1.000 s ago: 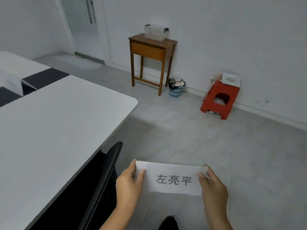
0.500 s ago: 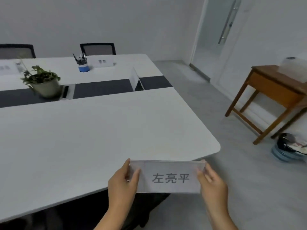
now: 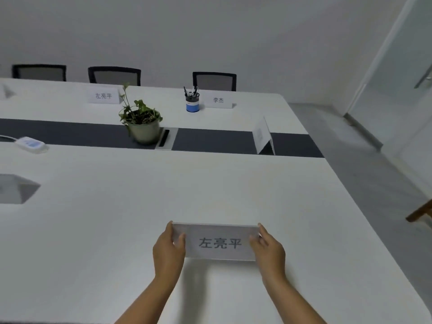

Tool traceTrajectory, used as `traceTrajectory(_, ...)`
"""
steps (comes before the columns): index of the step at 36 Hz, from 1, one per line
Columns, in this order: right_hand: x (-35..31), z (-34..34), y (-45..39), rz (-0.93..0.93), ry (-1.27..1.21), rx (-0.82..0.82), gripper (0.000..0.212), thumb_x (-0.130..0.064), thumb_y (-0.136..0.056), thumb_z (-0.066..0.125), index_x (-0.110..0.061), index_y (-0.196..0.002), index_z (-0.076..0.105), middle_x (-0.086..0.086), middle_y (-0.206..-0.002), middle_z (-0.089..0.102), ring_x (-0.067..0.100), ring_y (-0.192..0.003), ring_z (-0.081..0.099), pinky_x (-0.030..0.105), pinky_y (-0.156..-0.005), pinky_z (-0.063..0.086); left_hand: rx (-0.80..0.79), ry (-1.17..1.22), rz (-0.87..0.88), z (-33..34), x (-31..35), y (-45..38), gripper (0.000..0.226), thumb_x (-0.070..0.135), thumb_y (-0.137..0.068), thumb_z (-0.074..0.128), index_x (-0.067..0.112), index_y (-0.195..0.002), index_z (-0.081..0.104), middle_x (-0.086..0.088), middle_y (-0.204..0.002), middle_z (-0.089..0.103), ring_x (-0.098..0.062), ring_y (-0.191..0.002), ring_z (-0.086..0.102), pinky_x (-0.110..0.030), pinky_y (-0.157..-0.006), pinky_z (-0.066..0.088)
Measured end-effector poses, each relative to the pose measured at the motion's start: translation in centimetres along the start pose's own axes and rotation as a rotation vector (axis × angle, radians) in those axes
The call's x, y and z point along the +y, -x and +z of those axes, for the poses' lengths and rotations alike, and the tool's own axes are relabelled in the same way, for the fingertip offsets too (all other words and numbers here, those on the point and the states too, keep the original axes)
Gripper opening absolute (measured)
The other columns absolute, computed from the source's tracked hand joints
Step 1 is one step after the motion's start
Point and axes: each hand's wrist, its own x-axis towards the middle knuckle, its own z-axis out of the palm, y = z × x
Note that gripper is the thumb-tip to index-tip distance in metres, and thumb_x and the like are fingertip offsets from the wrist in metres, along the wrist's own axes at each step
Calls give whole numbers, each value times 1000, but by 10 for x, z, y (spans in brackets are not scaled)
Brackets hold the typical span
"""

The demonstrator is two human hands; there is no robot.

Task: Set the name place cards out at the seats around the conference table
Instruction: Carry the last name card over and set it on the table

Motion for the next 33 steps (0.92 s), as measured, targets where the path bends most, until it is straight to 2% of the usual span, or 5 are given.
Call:
traceTrajectory(8, 1, 42, -82, 35, 77, -88, 46, -9, -83, 60, -9, -128, 49, 11, -106, 63, 17, -91, 52, 25, -85, 38, 83, -71, -112, 27, -7, -60, 36, 8, -87, 49, 0, -122, 44, -19, -107, 61, -37, -100, 56, -34, -78, 41)
traceTrajectory(14, 6, 63, -130, -16, 99, -96, 40, -7, -80, 64, -8, -120, 57, 12, -109, 63, 19, -90, 55, 25, -82, 37, 62, -61, -181, 50, -14, -94, 64, 15, -80, 62, 2, -135, 30, -17, -130, 50, -32, -120, 47, -39, -98, 40)
traceTrajectory(19, 13, 80, -158, -75, 154, -124, 27, -7, -79, 64, -9, -106, 60, 18, -103, 65, 25, -83, 59, 27, -74, 40, 109, -64, -159, 54, -18, -118, 73, 16, -83, 61, 9, -141, 18, -13, -142, 40, -28, -130, 38, -35, -102, 33)
traceTrajectory(27, 10, 105, -179, -195, 207, -198, 31, -8, -79, 65, -6, -109, 56, 0, -105, 54, 20, -99, 52, 27, -86, 39, 178, -49, -194, 52, -32, -151, 63, 19, -81, 62, 11, -136, 33, -11, -134, 51, -29, -122, 47, -40, -98, 41)
traceTrajectory(33, 9, 125, -191, -204, 178, -221, 33, -10, -79, 66, -6, -110, 56, 1, -106, 57, 16, -102, 53, 26, -89, 40, 180, -51, -200, 50, -40, -174, 62, 17, -81, 62, 9, -136, 34, -13, -136, 49, -33, -121, 47, -44, -100, 40)
